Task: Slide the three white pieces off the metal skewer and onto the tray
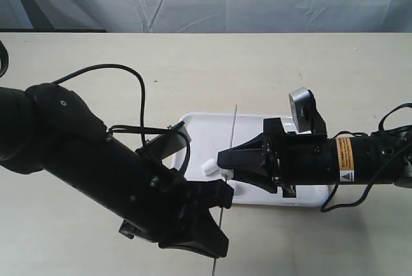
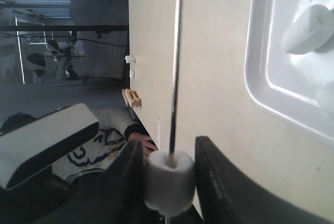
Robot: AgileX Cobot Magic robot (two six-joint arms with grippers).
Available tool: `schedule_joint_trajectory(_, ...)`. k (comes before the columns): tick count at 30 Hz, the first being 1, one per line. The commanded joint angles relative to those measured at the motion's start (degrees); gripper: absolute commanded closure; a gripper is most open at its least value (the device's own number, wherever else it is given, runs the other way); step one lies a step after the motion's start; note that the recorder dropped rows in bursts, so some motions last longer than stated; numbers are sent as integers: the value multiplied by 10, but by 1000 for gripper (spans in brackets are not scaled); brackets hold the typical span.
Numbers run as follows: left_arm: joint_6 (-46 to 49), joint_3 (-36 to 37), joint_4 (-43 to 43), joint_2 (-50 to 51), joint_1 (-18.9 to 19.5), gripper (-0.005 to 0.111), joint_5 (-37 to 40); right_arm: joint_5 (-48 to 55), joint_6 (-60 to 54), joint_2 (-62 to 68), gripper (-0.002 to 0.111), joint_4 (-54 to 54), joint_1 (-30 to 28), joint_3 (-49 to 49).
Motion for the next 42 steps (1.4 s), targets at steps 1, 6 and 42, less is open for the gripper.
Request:
schedule_joint_trajectory(1,32,-3,-35,0,0,107,2,-1,-11,0,77,-13,-2,1)
schedule_joint_trajectory(6,32,-3,-36,0,0,107,3,-1,-11,0,77,-13,-2,1)
schedule_joint_trajectory(42,-82,6,50,-1,-91,107,-16,74,109,0,45,-119,-73,-130)
